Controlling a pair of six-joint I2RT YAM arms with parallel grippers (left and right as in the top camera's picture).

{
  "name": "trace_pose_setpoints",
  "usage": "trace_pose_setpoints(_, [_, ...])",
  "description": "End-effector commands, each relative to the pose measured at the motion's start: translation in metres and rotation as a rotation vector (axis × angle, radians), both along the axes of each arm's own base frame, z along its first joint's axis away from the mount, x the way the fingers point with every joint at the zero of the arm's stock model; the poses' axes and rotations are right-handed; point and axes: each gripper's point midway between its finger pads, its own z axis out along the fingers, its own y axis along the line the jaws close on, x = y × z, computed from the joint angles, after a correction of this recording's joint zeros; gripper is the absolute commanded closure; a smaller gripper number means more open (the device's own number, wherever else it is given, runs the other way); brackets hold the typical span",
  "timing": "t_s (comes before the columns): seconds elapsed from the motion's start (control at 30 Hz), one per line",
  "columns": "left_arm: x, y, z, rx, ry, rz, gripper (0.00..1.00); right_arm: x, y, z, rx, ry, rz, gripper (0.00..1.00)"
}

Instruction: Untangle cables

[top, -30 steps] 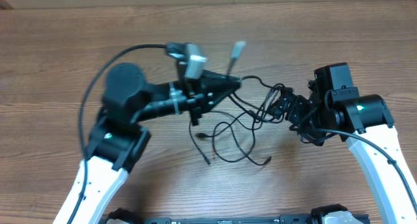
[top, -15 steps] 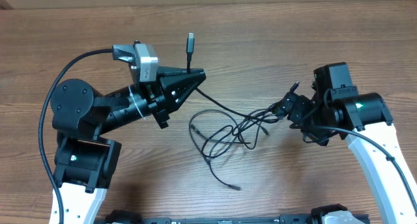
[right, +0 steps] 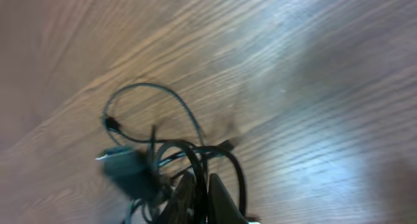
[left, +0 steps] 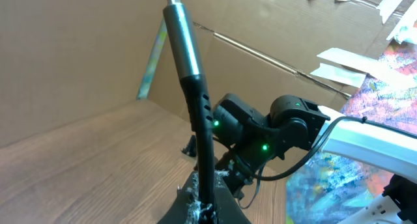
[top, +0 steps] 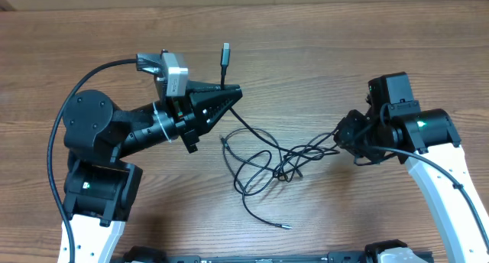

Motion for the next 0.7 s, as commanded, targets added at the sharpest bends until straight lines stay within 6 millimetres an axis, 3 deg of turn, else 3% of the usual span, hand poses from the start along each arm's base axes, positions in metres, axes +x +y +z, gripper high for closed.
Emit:
trace_pose_setpoints(0.0, [-0.001, 0.003, 0.009, -0.003, -0.018, 0.019, 0.96, 0.005, 0.011, 0.008, 0.072, -0.02, 0.006, 0.96])
trace_pose_setpoints(0.13, [0.0, 0.003, 0.002, 0.004, 0.019, 0.018, 0.96, 0.016, 0.027, 0.018, 0.158, -0.076, 0.04, 0.96])
trace_pose_setpoints(0.23, [0.003, 0.002, -0.012, 0.019, 0.093, 0.016, 0.96, 0.03, 0.049, 0.039, 0.291, -0.168, 0.107, 0.96])
trace_pose_setpoints(0.4, [0.007, 0.001, -0.043, 0.055, 0.263, 0.013, 0.96, 0.047, 0.089, 0.092, 0.543, -0.358, 0.279, 0.96])
trace_pose_setpoints(0.53, [0.012, 0.0, -0.065, 0.078, 0.372, 0.013, 0.96, 0.042, 0.115, 0.146, 0.744, -0.537, 0.497, 0.96])
trace_pose_setpoints(0.67, [0.018, -0.001, -0.083, 0.103, 0.436, 0.01, 0.96, 0.034, 0.122, 0.17, 0.819, -0.62, 0.612, 0.96])
